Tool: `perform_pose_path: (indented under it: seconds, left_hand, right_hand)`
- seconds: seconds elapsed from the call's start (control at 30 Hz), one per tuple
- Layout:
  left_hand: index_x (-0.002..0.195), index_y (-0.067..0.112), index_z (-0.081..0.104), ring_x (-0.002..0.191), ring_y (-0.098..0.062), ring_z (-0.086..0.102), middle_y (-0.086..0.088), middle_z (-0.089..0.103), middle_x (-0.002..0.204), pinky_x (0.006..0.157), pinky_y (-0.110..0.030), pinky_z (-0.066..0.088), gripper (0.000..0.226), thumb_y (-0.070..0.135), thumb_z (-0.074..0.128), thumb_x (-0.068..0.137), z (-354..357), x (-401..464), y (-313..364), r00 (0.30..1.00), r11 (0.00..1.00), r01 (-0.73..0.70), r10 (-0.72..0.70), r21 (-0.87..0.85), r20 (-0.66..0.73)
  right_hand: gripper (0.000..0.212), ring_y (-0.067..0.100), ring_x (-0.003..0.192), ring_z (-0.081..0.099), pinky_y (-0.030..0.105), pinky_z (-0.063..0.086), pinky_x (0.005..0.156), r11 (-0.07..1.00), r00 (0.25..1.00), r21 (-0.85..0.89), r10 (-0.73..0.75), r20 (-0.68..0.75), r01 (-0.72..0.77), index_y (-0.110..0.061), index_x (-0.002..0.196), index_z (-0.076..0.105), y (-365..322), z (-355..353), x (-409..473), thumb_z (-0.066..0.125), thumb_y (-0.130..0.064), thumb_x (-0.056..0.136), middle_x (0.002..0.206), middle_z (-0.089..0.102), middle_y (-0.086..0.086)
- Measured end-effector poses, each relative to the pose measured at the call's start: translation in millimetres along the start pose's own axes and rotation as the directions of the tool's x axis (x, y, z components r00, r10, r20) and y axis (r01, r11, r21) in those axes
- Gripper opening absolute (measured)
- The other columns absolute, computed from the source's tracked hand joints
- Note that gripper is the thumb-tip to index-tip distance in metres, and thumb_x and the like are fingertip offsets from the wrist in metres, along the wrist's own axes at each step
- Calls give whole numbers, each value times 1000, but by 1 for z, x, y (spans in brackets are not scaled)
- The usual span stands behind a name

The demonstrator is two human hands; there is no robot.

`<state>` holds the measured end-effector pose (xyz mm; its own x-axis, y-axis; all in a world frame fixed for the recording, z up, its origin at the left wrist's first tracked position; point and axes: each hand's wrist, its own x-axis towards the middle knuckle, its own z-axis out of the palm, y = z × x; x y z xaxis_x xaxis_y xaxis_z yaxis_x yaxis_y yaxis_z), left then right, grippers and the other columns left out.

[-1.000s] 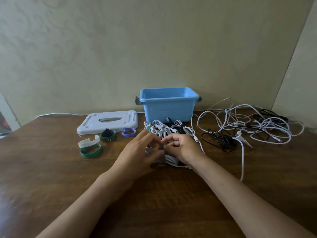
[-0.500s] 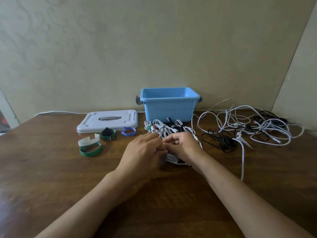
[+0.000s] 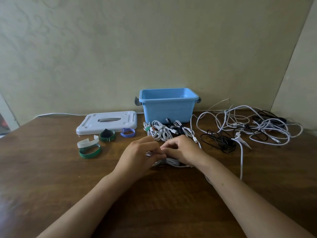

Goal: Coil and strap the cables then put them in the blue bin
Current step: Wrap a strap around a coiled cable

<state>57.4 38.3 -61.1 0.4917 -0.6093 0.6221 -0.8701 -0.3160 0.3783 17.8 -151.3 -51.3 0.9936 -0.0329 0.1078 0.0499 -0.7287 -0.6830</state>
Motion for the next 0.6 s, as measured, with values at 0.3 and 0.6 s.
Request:
perform_pose_path:
  seconds: [0.3, 0.6]
  left_hand:
    - [83, 25, 75, 79, -8, 63, 14, 65, 86, 64, -35, 54, 14, 38, 71, 81, 1, 0, 2, 1000, 999, 3, -2, -49, 27]
    - [80, 21, 74, 75, -6, 51, 16, 61, 79, 57, -25, 45, 8, 25, 81, 80, 3, 2, 10, 999, 996, -51, 51, 73, -2]
  right_hand:
    - [17, 8, 87, 65, 30, 51, 79, 998, 992, 25, 57, 109, -60, -35, 88, 73, -7, -5, -2, 68, -51, 92, 91, 72, -11]
    - [18, 3, 60, 51, 20, 37, 56, 984, 971, 50, 161, 175, -172, -27, 73, 69, -18, -9, 0, 76, -32, 89, 57, 58, -14]
